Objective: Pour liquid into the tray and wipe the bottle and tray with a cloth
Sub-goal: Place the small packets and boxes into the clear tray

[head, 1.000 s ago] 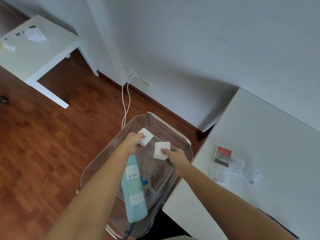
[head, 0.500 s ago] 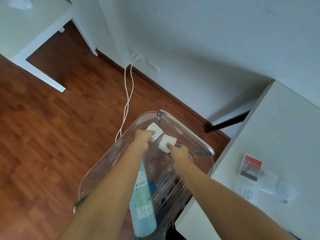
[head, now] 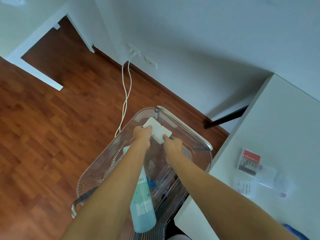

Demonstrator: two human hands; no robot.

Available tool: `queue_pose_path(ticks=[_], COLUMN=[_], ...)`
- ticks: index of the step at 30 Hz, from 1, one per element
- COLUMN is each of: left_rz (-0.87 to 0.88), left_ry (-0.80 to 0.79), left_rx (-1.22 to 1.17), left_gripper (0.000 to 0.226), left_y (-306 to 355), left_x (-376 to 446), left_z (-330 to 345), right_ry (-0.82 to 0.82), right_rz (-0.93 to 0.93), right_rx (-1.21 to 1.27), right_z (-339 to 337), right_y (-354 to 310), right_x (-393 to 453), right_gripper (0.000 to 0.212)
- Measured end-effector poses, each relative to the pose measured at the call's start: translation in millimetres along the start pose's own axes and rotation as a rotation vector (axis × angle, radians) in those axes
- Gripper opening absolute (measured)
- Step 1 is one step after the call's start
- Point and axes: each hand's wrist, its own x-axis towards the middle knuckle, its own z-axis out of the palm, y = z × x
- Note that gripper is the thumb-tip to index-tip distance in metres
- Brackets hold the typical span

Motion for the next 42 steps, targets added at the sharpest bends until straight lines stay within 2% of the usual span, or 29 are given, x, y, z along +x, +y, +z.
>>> queue_pose_path(ticks=[5, 11, 15, 19, 21, 24, 27, 31, 35, 38, 42], left_rz=[-0.005, 0.116, 0.304, 0.61, 0.792, 1.069, 1.226, 1.262, 1.275, 1.324, 1.415], left_ry=[-0.031, -0.024, 0.025, 0.084, 0.031, -0.146, -0.298, -0.534, -0.612, -0.631, -0.586], left_rx=[-0.039, -0.036, 0.076, 0.192, 0.267, 0.363, 0.547, 0.939, 1.338, 1.466, 1.51], left_gripper=[0.036, 0.038, 0.046, 0.041, 0.037, 0.037, 0.039, 0.056, 0.077, 0.079, 0.075], left_y=[4, 7, 2, -13, -23, -36, -45, -49, -44, -39, -38], left_x=[-23, -81, -140, -205, -233, -258, -263, -252, -240, -236, -233], left_z=[-8, -17, -15, 0, 15, 42, 72, 109, 134, 148, 158], right_ry=[-0.066, -0.163, -0.314, -0.384, -0.327, -0.186, -0.022, 0.194, 0.243, 0.234, 0.237], right_rz=[-0.004, -0.166, -0.272, -0.354, -0.38, -0.431, -0.533, -0.645, -0.676, -0.68, -0.697], right_rx=[-0.102, -0.293, -0.349, -0.404, -0.421, -0.397, -0.472, -0.784, -1.039, -1.124, -1.167], right_z=[-19, -68, -119, -186, -221, -270, -309, -336, -343, -344, -345], right_y=[-6, -4, 5, 6, 6, 7, 12, 22, 26, 26, 25], right_x=[-18, -62, -88, -103, -107, -105, -98, -80, -62, -50, -41], right_gripper=[0.032, 0.044, 0.049, 0.044, 0.037, 0.032, 0.031, 0.05, 0.065, 0.068, 0.067])
